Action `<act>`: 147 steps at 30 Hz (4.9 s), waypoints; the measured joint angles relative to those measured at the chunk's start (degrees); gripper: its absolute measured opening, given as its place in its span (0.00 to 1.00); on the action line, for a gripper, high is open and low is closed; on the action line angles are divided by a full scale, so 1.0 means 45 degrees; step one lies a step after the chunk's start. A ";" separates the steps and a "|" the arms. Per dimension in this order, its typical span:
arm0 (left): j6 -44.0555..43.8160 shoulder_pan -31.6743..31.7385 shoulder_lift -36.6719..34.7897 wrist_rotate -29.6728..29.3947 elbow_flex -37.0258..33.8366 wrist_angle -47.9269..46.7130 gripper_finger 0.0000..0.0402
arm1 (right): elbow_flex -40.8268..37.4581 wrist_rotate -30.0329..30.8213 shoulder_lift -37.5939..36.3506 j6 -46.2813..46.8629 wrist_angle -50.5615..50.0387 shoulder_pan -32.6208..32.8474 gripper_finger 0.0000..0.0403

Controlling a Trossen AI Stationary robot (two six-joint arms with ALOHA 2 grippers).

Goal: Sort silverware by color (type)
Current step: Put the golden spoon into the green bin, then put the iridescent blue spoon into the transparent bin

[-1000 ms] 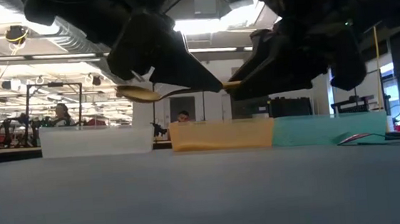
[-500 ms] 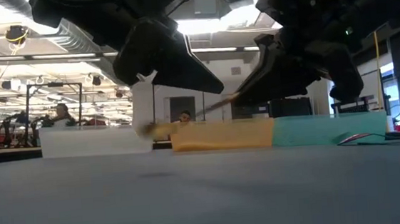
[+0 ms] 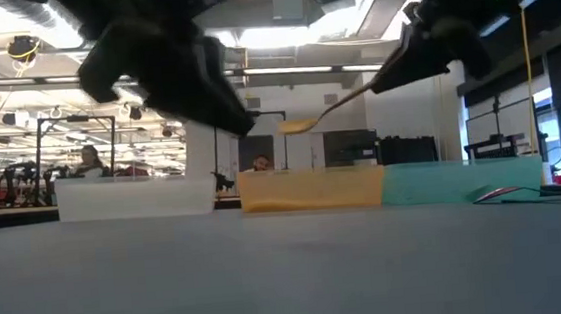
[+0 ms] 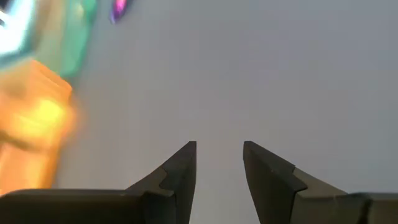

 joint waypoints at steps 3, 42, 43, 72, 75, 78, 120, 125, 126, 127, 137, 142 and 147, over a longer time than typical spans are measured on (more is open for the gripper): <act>-0.0294 -0.0030 0.0029 0.0061 -0.0295 0.0023 0.32 | 0.0000 0.0252 -0.0997 0.0366 -0.1491 -0.0789 0.01; -0.0568 0.0194 0.0059 0.0055 -0.0756 0.0458 0.32 | -0.4582 -0.6257 -0.5935 0.0791 0.0425 -1.3139 0.32; -0.0566 0.0198 0.0059 0.0057 -0.0756 0.0463 0.32 | -0.4344 -0.6256 -0.5937 0.0789 0.0113 -1.3139 0.35; -0.1326 0.0174 0.0069 0.0302 -0.0756 0.0453 0.32 | -0.3021 -0.8045 -0.5875 0.6236 -0.6157 -0.7641 0.43; -0.1325 0.0174 0.0069 0.0300 -0.0756 0.0453 0.32 | -0.3021 -0.7824 -0.5640 0.7506 -0.6610 -0.7641 0.43; -0.1320 0.0174 0.0069 0.0302 -0.0756 0.0453 0.32 | -0.3021 -0.7517 -0.5122 0.8323 -0.7300 -0.7646 0.43; -0.1643 0.0671 0.0069 0.0741 -0.0756 0.1468 0.40 | -0.1671 -0.6427 -0.1463 0.7128 -0.7993 -0.7060 0.01; -0.1412 0.0674 0.0071 0.0343 -0.0756 0.1482 0.43 | -0.0858 -0.6424 -0.1467 0.6224 -0.6728 -0.5909 0.01; -0.1348 0.0674 0.0099 0.0182 -0.0756 0.1525 0.43 | -0.0725 -0.6426 -0.1467 0.5993 -0.6300 -0.5674 0.01; -0.1319 0.0674 0.0162 0.0036 -0.0756 0.1615 0.43 | -0.0639 -0.6434 -0.1467 0.5740 -0.5820 -0.5470 0.00; 0.0772 0.1148 -0.0287 -0.0649 -0.1063 0.1959 0.42 | -0.0602 -0.7777 -0.1175 0.3138 0.0288 -0.4696 0.00; 0.0728 0.1656 -0.2663 -0.0848 -0.1008 0.2488 0.42 | -0.0602 -0.8240 -0.1175 0.2110 0.2922 -0.4625 0.00; 0.1619 0.1967 -0.3242 -0.0194 -0.2019 0.5651 0.42 | -0.0625 -0.8980 -0.0560 0.1389 0.5578 -0.4629 0.00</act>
